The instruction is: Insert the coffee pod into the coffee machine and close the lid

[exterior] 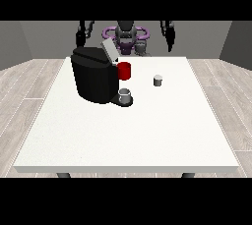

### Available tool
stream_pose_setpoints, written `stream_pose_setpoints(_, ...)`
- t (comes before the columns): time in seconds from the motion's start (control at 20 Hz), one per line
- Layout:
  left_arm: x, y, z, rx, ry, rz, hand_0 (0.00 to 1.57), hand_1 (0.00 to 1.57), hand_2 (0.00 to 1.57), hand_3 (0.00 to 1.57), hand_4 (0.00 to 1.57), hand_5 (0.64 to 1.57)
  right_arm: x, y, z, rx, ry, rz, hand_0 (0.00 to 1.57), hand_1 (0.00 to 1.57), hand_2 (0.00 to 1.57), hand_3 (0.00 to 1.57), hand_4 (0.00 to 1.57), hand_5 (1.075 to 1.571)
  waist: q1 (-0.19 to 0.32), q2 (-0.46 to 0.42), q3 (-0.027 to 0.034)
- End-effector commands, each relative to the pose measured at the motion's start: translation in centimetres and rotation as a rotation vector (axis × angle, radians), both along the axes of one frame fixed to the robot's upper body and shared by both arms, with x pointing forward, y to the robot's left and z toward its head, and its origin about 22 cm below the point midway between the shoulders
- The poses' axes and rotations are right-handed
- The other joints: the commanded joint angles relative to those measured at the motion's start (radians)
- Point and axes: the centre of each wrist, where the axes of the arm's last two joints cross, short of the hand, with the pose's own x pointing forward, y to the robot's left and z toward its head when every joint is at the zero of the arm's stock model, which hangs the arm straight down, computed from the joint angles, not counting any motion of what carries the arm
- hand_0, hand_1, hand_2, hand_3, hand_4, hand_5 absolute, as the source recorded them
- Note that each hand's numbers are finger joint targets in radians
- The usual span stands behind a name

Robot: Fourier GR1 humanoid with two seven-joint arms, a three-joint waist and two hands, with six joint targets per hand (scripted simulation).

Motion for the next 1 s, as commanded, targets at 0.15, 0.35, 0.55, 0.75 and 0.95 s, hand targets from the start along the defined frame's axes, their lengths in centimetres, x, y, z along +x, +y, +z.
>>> stream_pose_setpoints(0.15,-0.2,1.0,-0.1,0.221,-0.051,-0.141,0.00,0.00,0.00,0.00,0.00,1.571,-0.1,1.0,-1.0,0.033,-0.012,0.034,0.00,0.00,0.00,0.00,0.00,1.571,0.002,-0.003,-0.0399)
stream_pose_setpoints(0.35,1.1,2.5,1.8,0.405,-0.101,-0.212,0.00,0.00,0.00,0.00,0.00,1.571,1.4,0.0,0.9,-0.122,-0.072,-0.108,0.00,0.00,0.00,0.00,0.00,1.571,-0.020,0.013,-0.0407)
stream_pose_setpoints(0.55,4.5,6.1,4.5,0.510,-0.039,-0.146,0.00,0.00,0.00,0.00,0.00,1.571,2.1,0.4,2.5,-0.144,-0.129,-0.040,0.00,0.00,0.00,0.00,0.00,1.571,-0.104,0.073,-0.0403)
stream_pose_setpoints(0.75,7.0,9.5,8.4,0.551,0.002,-0.166,0.00,0.00,0.00,0.00,0.00,1.571,2.6,3.3,2.6,-0.127,-0.149,-0.041,0.00,0.00,0.00,0.00,0.00,1.571,-0.101,0.094,-0.0401)
stream_pose_setpoints(0.95,8.6,8.4,7.1,0.654,0.008,-0.176,0.00,0.00,0.00,0.00,0.00,1.571,2.8,5.1,2.1,-0.148,-0.194,0.018,0.00,0.00,0.00,0.00,0.00,1.571,-0.141,0.172,-0.0402)
